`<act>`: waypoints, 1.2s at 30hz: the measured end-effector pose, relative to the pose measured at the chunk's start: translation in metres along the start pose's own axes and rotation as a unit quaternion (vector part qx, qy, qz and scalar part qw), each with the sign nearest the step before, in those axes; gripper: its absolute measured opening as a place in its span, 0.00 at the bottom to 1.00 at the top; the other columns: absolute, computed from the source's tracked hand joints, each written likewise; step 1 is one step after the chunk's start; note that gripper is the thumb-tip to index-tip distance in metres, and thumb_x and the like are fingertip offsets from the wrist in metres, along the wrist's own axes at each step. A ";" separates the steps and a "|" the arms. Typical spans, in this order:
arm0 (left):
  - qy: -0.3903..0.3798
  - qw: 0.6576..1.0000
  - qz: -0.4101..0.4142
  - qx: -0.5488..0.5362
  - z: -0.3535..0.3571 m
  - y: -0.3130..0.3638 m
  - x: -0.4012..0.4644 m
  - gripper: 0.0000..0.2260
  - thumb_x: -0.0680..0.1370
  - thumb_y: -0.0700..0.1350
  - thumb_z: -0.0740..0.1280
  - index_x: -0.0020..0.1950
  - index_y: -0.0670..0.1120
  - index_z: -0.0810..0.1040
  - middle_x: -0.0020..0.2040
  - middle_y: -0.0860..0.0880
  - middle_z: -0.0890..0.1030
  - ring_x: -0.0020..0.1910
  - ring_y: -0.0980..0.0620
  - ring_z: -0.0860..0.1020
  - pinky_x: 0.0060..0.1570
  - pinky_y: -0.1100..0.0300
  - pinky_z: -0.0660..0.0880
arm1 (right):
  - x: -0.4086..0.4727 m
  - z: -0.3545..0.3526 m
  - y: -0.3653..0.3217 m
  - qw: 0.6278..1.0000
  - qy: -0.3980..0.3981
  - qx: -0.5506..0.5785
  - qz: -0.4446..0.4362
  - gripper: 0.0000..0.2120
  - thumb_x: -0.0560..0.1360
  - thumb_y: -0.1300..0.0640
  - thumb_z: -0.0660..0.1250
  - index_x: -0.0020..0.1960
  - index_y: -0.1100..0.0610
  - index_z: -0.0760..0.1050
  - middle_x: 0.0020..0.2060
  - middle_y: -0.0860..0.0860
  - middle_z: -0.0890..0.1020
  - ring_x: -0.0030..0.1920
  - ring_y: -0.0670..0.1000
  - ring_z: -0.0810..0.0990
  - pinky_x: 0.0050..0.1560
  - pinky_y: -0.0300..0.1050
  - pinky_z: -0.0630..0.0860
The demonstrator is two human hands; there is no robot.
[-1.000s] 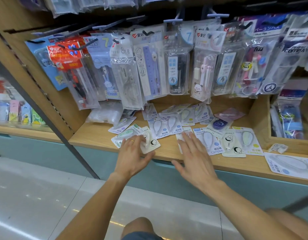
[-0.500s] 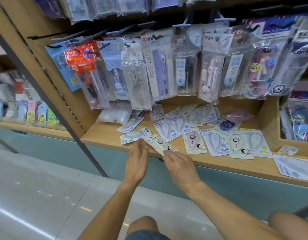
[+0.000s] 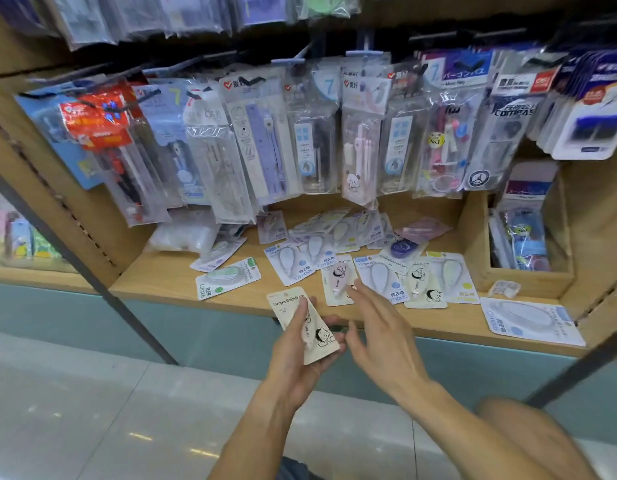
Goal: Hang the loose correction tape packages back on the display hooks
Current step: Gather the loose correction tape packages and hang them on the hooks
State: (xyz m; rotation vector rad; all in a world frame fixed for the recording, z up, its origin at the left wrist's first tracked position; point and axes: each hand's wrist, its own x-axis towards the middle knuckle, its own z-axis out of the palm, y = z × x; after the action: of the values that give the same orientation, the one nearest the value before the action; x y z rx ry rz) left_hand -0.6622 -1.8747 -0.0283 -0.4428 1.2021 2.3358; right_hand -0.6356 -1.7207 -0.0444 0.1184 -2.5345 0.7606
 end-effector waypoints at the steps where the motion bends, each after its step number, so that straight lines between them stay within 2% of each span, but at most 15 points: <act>1: 0.001 1.000 -0.002 0.003 0.000 -0.001 0.003 0.26 0.80 0.62 0.67 0.73 0.49 0.78 0.49 0.41 0.85 0.42 0.42 0.84 0.50 0.47 0.82 | 0.013 0.003 0.006 0.999 -0.043 -0.025 -0.004 0.30 0.77 0.59 0.68 0.79 0.55 0.67 0.80 0.50 0.64 0.80 0.50 0.62 0.77 0.42 0.59; 3: -0.001 1.000 -0.008 -0.013 -0.004 -0.003 0.008 0.33 0.77 0.71 0.64 0.73 0.50 0.78 0.47 0.41 0.82 0.41 0.43 0.83 0.56 0.45 0.81 | 0.037 0.015 0.013 0.990 -0.123 -0.059 -0.035 0.37 0.79 0.54 0.68 0.83 0.53 0.56 0.84 0.51 0.51 0.83 0.52 0.49 0.79 0.43 0.48; 5: -0.004 0.999 -0.015 -0.036 -0.010 -0.001 0.011 0.35 0.75 0.75 0.62 0.69 0.51 0.80 0.44 0.42 0.81 0.41 0.44 0.82 0.59 0.44 0.80 | 0.052 0.025 0.017 0.975 -0.190 -0.106 -0.041 0.38 0.79 0.50 0.69 0.83 0.53 0.55 0.84 0.53 0.50 0.83 0.56 0.47 0.82 0.50 0.49; 7: -0.008 0.998 -0.026 -0.049 -0.015 0.002 0.011 0.36 0.74 0.77 0.60 0.65 0.50 0.83 0.43 0.43 0.80 0.40 0.44 0.81 0.55 0.45 0.80 | 0.052 0.028 0.017 0.970 -0.204 -0.120 -0.048 0.33 0.75 0.53 0.75 0.77 0.55 0.69 0.81 0.56 0.61 0.81 0.59 0.58 0.78 0.53 0.63; 9: -0.013 0.997 -0.046 -0.065 -0.019 0.003 0.010 0.36 0.75 0.76 0.60 0.63 0.48 0.84 0.45 0.42 0.81 0.41 0.43 0.80 0.51 0.46 0.79 | 0.039 0.024 0.014 0.973 -0.179 -0.127 -0.074 0.25 0.62 0.63 0.83 0.57 0.57 0.82 0.68 0.55 0.80 0.70 0.59 0.77 0.59 0.51 0.81; 11: -0.027 0.995 -0.057 -0.081 -0.019 0.001 0.008 0.34 0.76 0.74 0.63 0.63 0.46 0.82 0.47 0.42 0.82 0.43 0.42 0.80 0.48 0.48 0.77 | 0.020 0.021 0.017 0.985 -0.093 -0.106 -0.096 0.22 0.55 0.69 0.83 0.46 0.57 0.82 0.57 0.53 0.86 0.59 0.56 0.85 0.40 0.49 0.85; 12: -0.033 0.994 -0.061 -0.087 -0.018 -0.002 0.008 0.33 0.76 0.72 0.64 0.63 0.45 0.81 0.49 0.41 0.82 0.45 0.42 0.81 0.47 0.48 0.76 | 0.011 0.016 0.018 0.991 -0.042 -0.080 -0.100 0.20 0.57 0.71 0.82 0.46 0.58 0.83 0.57 0.52 0.86 0.58 0.55 0.85 0.38 0.49 0.85; 15: -0.056 0.990 -0.077 -0.102 -0.005 -0.012 0.006 0.33 0.77 0.69 0.65 0.66 0.42 0.79 0.60 0.40 0.82 0.55 0.39 0.82 0.51 0.47 0.76 | -0.009 -0.005 0.015 0.987 0.116 -0.018 -0.108 0.14 0.70 0.71 0.73 0.53 0.60 0.85 0.60 0.52 0.85 0.60 0.51 0.85 0.56 0.45 0.83; 18: -0.095 0.985 -0.080 -0.119 0.021 -0.019 0.003 0.32 0.79 0.66 0.66 0.72 0.43 0.77 0.69 0.43 0.79 0.66 0.42 0.79 0.66 0.49 0.72 | -0.027 -0.019 -0.001 0.982 0.145 0.005 -0.118 0.11 0.78 0.67 0.69 0.58 0.62 0.84 0.63 0.54 0.84 0.64 0.51 0.82 0.65 0.46 0.79; 22: -0.110 0.983 -0.105 -0.106 0.046 -0.028 0.004 0.35 0.79 0.67 0.66 0.74 0.40 0.75 0.72 0.36 0.77 0.71 0.38 0.78 0.74 0.47 0.70 | -0.040 -0.021 0.004 0.990 0.092 0.024 -0.100 0.08 0.78 0.63 0.72 0.57 0.59 0.85 0.64 0.54 0.83 0.65 0.50 0.81 0.62 0.46 0.79; 25: -0.096 0.988 -0.111 -0.043 0.055 -0.035 0.006 0.30 0.80 0.61 0.69 0.70 0.38 0.80 0.68 0.38 0.81 0.64 0.43 0.83 0.66 0.50 0.77 | -0.034 -0.038 0.012 0.989 0.059 0.106 -0.084 0.11 0.78 0.56 0.71 0.59 0.57 0.84 0.63 0.49 0.83 0.65 0.47 0.80 0.65 0.45 0.77; 28: -0.078 0.992 -0.088 -0.040 0.062 -0.038 0.010 0.20 0.82 0.53 0.67 0.65 0.40 0.81 0.58 0.39 0.86 0.53 0.42 0.86 0.51 0.50 0.84 | -0.011 -0.055 0.035 0.995 0.071 0.074 -0.005 0.17 0.77 0.62 0.66 0.65 0.57 0.81 0.66 0.49 0.82 0.68 0.48 0.77 0.68 0.46 0.74; 32: -0.084 0.992 -0.080 -0.052 0.068 -0.039 0.016 0.22 0.81 0.48 0.70 0.73 0.40 0.77 0.67 0.36 0.82 0.68 0.38 0.80 0.69 0.40 0.75 | 0.021 -0.061 0.078 0.984 -0.132 -0.046 0.114 0.37 0.76 0.59 0.63 0.83 0.58 0.55 0.82 0.53 0.58 0.83 0.51 0.52 0.80 0.47 0.55; 34: -0.076 0.993 -0.079 -0.035 0.068 -0.040 0.021 0.23 0.81 0.48 0.70 0.73 0.40 0.77 0.67 0.37 0.82 0.68 0.38 0.80 0.67 0.41 0.76 | 0.018 -0.058 0.088 0.976 -0.177 -0.068 0.104 0.40 0.76 0.57 0.64 0.83 0.58 0.51 0.83 0.53 0.56 0.83 0.51 0.49 0.79 0.44 0.53; 36: -0.073 0.994 -0.076 -0.035 0.067 -0.040 0.024 0.25 0.80 0.49 0.70 0.74 0.39 0.76 0.69 0.37 0.81 0.67 0.38 0.81 0.63 0.43 0.79 | 0.004 -0.059 0.093 0.982 -0.158 -0.077 0.065 0.40 0.74 0.55 0.68 0.82 0.57 0.57 0.80 0.52 0.62 0.82 0.53 0.55 0.78 0.43 0.56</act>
State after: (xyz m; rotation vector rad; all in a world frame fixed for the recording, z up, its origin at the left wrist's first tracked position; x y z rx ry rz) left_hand -0.6651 -1.7935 -0.0289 -0.3670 0.9870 2.2435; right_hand -0.6343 -1.6106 -0.0459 0.0216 -2.9183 0.6331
